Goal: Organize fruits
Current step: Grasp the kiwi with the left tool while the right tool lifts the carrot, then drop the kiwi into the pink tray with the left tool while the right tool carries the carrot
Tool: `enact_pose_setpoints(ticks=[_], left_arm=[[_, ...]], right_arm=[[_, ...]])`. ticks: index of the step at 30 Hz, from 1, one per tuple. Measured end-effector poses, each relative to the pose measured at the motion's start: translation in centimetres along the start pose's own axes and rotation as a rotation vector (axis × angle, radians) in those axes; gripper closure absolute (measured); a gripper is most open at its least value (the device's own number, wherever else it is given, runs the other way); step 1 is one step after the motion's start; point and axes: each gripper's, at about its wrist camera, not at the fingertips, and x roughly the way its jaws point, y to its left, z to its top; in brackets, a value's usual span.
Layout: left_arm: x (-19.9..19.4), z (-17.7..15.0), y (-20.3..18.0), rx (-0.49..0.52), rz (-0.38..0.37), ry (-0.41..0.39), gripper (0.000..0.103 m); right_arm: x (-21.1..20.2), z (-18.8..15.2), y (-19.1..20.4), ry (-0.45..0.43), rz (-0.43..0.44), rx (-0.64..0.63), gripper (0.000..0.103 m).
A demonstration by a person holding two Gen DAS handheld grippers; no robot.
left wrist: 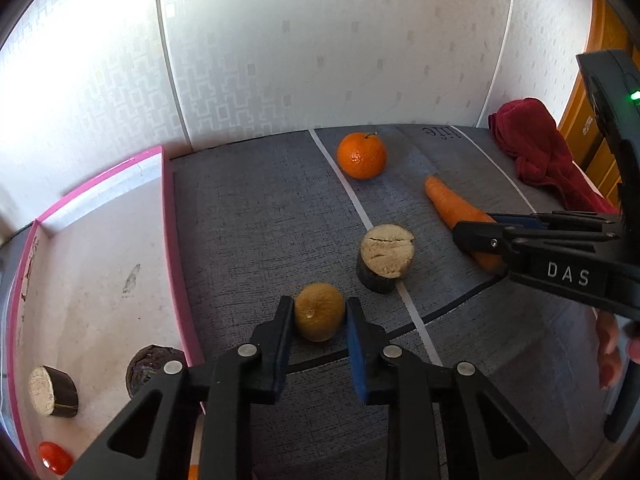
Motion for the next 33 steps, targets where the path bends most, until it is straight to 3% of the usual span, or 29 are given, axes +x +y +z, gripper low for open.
enact_pose_setpoints(ticks=[19, 33], left_arm=[[-3.4, -0.4, 0.8, -0.035, 0.011, -0.067, 0.077], [-6.7, -0.7, 3.5, -0.093, 0.03, -0.115, 0.077]], right_arm=[[-2.2, -0.3, -2.2, -0.049, 0.133, 0.16, 0.074], [-4.0, 0.1, 0.1, -0.121, 0.221, 0.183, 0.074]])
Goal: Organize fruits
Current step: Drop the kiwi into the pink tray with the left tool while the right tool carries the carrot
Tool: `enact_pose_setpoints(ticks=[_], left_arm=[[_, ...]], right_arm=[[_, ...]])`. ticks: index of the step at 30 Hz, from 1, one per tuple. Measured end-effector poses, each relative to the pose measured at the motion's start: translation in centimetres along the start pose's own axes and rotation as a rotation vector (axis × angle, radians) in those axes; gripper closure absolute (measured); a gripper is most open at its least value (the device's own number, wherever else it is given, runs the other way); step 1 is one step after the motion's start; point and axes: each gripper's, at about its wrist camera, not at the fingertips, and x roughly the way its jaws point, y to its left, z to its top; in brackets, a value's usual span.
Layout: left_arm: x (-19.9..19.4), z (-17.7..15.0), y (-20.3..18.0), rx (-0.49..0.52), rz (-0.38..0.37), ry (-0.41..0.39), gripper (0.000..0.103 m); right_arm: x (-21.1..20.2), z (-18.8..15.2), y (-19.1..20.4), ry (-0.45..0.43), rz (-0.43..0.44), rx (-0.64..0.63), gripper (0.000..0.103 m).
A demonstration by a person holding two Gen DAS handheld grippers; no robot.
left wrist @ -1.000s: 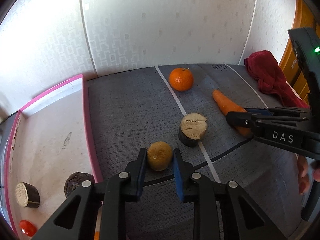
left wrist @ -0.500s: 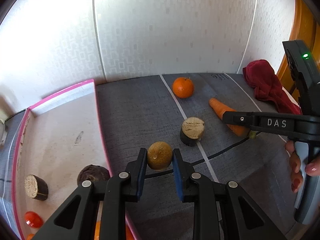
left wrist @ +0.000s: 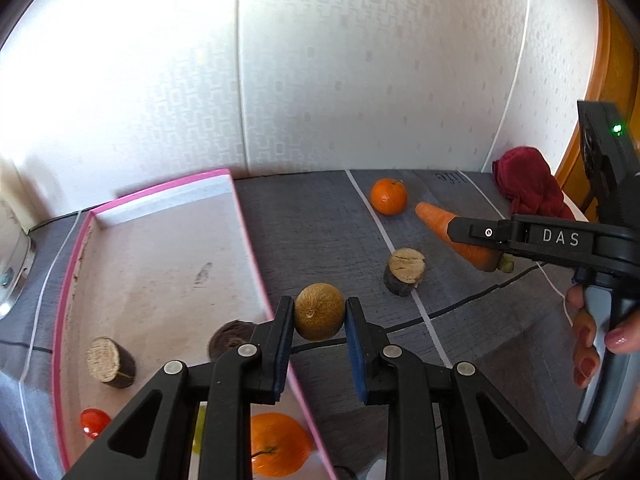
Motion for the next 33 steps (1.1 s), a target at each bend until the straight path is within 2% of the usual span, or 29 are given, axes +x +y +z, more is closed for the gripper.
enact_pose_setpoints(ticks=[16, 25, 33], left_arm=[[-2.4, -1.0, 4.2, -0.076, 0.046, -0.018, 0.077], [-2.2, -1.9, 7.1, -0.137, 0.077, 0.014, 0.077], [-1.9, -2.4, 8.6, -0.171, 0.097, 0.03, 0.077]], right_arm=[[0.5, -0.7, 3.0, -0.012, 0.074, -0.039, 0.074], [0.3, -1.1, 6.0, -0.033, 0.139, -0.112, 0.075], [0.8, -1.4, 7.0, -0.032, 0.137, -0.144, 0.075]])
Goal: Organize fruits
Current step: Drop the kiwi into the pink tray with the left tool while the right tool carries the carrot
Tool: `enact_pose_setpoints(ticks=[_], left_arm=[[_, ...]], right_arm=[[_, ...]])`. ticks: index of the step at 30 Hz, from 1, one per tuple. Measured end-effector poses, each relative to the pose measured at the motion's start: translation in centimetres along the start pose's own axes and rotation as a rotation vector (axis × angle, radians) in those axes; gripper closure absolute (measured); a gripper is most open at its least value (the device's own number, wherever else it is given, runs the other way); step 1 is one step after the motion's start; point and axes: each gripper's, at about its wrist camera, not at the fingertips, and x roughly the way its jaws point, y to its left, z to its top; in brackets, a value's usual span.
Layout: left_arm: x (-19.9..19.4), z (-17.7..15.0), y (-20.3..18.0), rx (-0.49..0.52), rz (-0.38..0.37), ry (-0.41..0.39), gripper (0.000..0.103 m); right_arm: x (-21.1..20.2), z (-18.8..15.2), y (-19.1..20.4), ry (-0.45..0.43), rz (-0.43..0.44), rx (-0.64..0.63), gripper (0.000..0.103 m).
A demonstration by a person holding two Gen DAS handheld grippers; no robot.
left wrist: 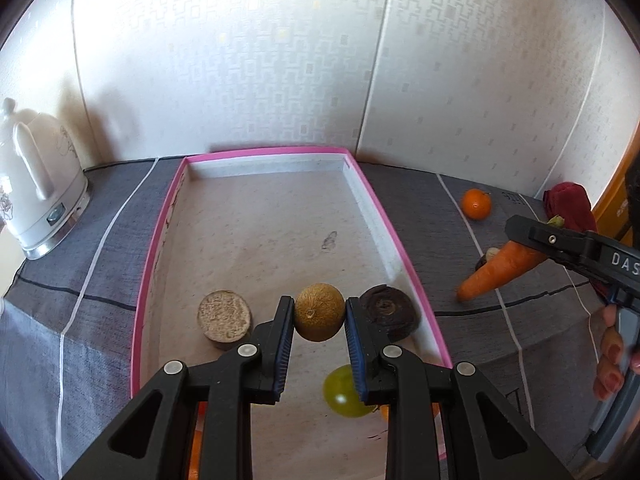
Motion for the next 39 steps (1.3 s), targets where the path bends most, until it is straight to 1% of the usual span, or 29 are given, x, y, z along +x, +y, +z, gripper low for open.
enact_pose_setpoints(ticks=[3, 10, 13, 16, 18, 20, 22, 26, 27, 28, 29, 30, 31, 33, 35, 39], left_arm=[[0.2, -0.2, 0.3, -0.006, 0.006, 0.016, 0.077], [0.2, -1.3, 0.7, -0.001, 0.01, 0.064, 0.077], [0.0, -2.1, 1.0, -0.002, 0.008, 0.088, 0.077], [-0.2, -2.7, 1.1, 0.009, 0.026, 0.098, 0.077], [-0.6, -3.2, 1.3, -0.002, 0.019, 0.108, 0.076], [-0.8, -3.4, 1.7, -0.012, 0.015, 0.112, 0.069], [-1.2, -3.4, 2.0, -0.025, 0.023, 0.107, 0.057], [-1.9, -3.1, 3.2, -0.083, 0.044, 0.081, 0.054], [-2.2, -2.9, 3.6, -0.106, 0.057, 0.065, 0.05], [-2.5, -2.7, 3.9, -0.121, 0.064, 0.053, 0.044], [-2.9, -2.6, 4.3, -0.142, 0.071, 0.038, 0.041], [-3.1, -2.6, 4.7, -0.163, 0.084, 0.025, 0.034], [-3.3, -2.6, 4.9, -0.176, 0.095, 0.018, 0.029], [-3.5, -2.5, 5.5, -0.205, 0.125, 0.008, 0.029], [-3.5, -2.6, 5.6, -0.212, 0.149, 0.012, 0.028], [-3.4, -2.7, 5.5, -0.223, 0.161, 0.017, 0.027]], right_arm=[[-0.5, 0.2, 0.3, -0.021, 0.02, 0.001, 0.075], [-2.2, 0.7, 2.6, -0.1, 0.128, -0.056, 0.075], [-2.4, 0.5, 3.8, -0.108, 0.169, -0.086, 0.075], [-2.1, 0.2, 4.9, -0.103, 0.183, -0.114, 0.075], [-1.9, 0.0, 5.4, -0.097, 0.191, -0.121, 0.075], [-1.5, -0.2, 5.6, -0.087, 0.201, -0.122, 0.075], [-0.9, -0.4, 5.9, -0.078, 0.216, -0.113, 0.075], [0.2, -0.8, 6.4, -0.045, 0.243, -0.104, 0.075], [0.6, -1.0, 6.7, -0.037, 0.245, -0.11, 0.075], [0.8, -1.1, 6.9, -0.034, 0.244, -0.114, 0.075], [1.0, -1.2, 7.0, -0.033, 0.245, -0.117, 0.075], [1.3, -1.3, 7.2, -0.031, 0.248, -0.118, 0.075], [1.5, -1.2, 7.3, -0.029, 0.252, -0.116, 0.075], [1.9, -1.2, 7.4, -0.026, 0.261, -0.106, 0.075], [2.6, -1.2, 7.5, -0.015, 0.263, -0.102, 0.075], [4.0, -1.7, 8.2, 0.02, 0.249, -0.135, 0.075]])
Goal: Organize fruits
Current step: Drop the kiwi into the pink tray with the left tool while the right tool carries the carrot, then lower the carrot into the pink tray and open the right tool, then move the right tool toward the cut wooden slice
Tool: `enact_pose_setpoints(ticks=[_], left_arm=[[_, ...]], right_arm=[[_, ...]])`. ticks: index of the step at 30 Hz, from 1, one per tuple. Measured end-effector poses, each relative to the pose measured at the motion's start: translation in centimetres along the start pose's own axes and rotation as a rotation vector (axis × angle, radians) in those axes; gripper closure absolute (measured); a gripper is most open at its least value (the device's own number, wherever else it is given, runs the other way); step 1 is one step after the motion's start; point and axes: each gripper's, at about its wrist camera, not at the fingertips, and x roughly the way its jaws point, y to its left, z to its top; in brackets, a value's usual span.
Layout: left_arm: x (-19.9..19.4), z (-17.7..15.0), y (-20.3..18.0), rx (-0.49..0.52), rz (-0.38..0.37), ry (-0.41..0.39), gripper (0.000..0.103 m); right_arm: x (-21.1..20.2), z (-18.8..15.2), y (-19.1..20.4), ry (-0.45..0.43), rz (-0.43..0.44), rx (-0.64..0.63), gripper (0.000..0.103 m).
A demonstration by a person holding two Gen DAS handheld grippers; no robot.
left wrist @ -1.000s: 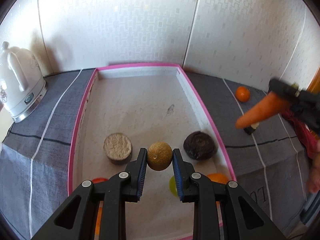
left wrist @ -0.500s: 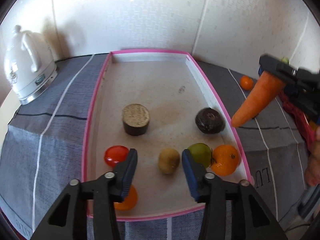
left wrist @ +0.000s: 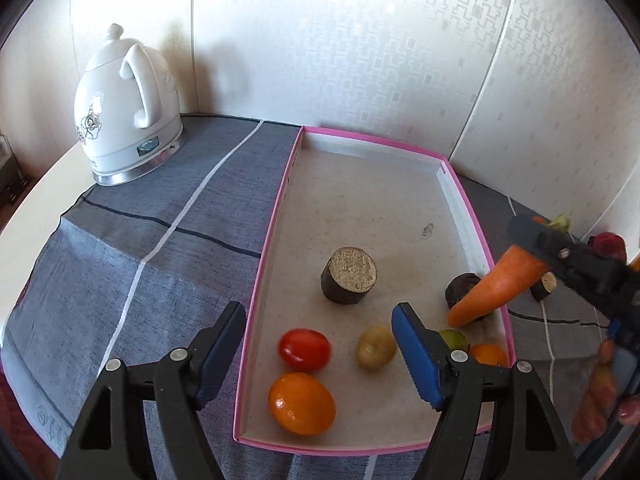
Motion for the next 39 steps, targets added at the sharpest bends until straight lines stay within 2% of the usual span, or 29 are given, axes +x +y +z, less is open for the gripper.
enact_pose_setpoints(ticks=[3, 6, 7, 9, 10, 21, 23, 32, 39], left_arm=[[-0.5, -0.1, -0.2, -0.006, -0.001, -0.008, 0.027], [0.0, 0.2, -0.2, -0.004, 0.005, -0.014, 0.025], [0.0, 0.2, -0.3, -0.001, 0.005, -0.014, 0.025], [0.0, 0.1, -0.6, 0.003, -0.002, -0.007, 0.025], [0.1, 0.0, -0.6, 0.006, -0.004, -0.003, 0.025], [0.4, -0.3, -1.8, 0.032, -0.002, 0.005, 0.025], [0.5, -0.3, -1.9, 0.036, 0.002, 0.01, 0.024], [0.9, -0.6, -2.6, 0.071, 0.028, 0.01, 0.019], [0.9, -0.8, -3.1, 0.087, 0.037, 0.012, 0.019]], right_arm=[[1.2, -0.3, 0.3, 0.03, -0.005, -0.021, 0.075], [1.8, -0.1, 0.7, 0.022, -0.023, -0.041, 0.072], [2.0, 0.0, 0.8, 0.018, -0.045, -0.051, 0.069], [2.0, 0.2, 0.6, 0.007, -0.073, -0.056, 0.047], [2.0, 0.2, 0.3, 0.008, -0.092, -0.053, 0.043], [1.3, -0.4, -2.5, 0.039, -0.086, 0.069, 0.043], [1.0, -0.5, -2.7, 0.033, -0.107, 0.08, 0.043], [0.4, -1.0, -0.9, 0.025, -0.244, -0.046, 0.043], [0.4, -1.3, -0.5, 0.031, -0.257, -0.079, 0.043]])
